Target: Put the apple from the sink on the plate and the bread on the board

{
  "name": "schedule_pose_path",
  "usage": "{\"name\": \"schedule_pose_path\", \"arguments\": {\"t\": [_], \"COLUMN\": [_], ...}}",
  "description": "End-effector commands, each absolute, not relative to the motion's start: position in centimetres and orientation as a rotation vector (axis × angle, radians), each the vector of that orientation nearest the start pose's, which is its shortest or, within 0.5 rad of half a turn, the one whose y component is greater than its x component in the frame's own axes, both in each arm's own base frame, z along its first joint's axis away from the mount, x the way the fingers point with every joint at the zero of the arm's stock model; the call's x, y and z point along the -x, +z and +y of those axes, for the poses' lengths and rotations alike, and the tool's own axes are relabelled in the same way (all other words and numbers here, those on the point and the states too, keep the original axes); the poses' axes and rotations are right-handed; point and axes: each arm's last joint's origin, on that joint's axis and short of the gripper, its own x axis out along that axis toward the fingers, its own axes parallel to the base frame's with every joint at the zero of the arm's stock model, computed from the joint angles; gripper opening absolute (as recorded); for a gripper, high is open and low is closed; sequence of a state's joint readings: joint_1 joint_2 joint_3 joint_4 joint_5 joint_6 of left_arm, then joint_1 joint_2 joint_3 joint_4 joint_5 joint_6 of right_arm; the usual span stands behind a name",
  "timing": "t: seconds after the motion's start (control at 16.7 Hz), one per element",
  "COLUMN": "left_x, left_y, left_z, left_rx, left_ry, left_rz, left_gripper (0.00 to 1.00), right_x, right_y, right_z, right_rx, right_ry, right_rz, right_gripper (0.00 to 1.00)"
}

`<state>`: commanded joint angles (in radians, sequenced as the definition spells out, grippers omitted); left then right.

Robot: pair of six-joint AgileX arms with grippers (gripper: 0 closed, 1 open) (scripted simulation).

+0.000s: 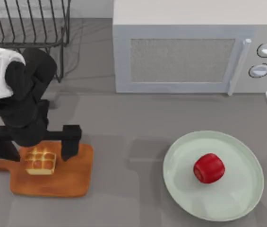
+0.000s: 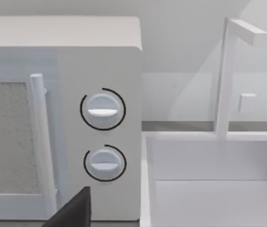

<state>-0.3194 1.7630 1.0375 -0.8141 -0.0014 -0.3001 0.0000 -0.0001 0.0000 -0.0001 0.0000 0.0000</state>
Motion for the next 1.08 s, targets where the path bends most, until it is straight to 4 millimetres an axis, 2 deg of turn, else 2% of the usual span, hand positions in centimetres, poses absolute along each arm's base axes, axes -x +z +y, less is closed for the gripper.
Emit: {"name": "schedule_pose_path", "arguments": {"t": [0.18, 0.3, 0.48, 0.66, 0.9, 1.08], "left_x": [-27.9, -26.6, -23.4, -19.4, -14.7, -12.5], "left_y": [15.8, 17.4, 19.8, 21.2, 20.6, 19.0], "left_z": [-8.8, -8.2, -6.7, -4.9, -2.8, -1.7], "left_rx": [-0.004, -0.005, -0.005, -0.005, -0.003, -0.001], "left_ry": [-0.054, -0.091, -0.146, -0.181, -0.169, -0.127], "left_rz": [1.454, 1.356, 1.154, 0.909, 0.583, 0.383], "left_gripper": [1.00, 1.00, 1.00, 1.00, 1.00, 1.00], "right_x": [-10.6, -10.6, -10.6, -10.6, -10.6, -10.6], "right_y": [16.0, 16.0, 16.0, 16.0, 16.0, 16.0], "right_z": [-0.1, -0.1, -0.1, -0.1, -0.1, -0.1], "right_rx": [0.000, 0.000, 0.000, 0.000, 0.000, 0.000], "right_ry": [0.000, 0.000, 0.000, 0.000, 0.000, 0.000], "right_rz": [0.000, 0.000, 0.000, 0.000, 0.000, 0.000], "right_gripper": [1.00, 1.00, 1.00, 1.00, 1.00, 1.00]}}
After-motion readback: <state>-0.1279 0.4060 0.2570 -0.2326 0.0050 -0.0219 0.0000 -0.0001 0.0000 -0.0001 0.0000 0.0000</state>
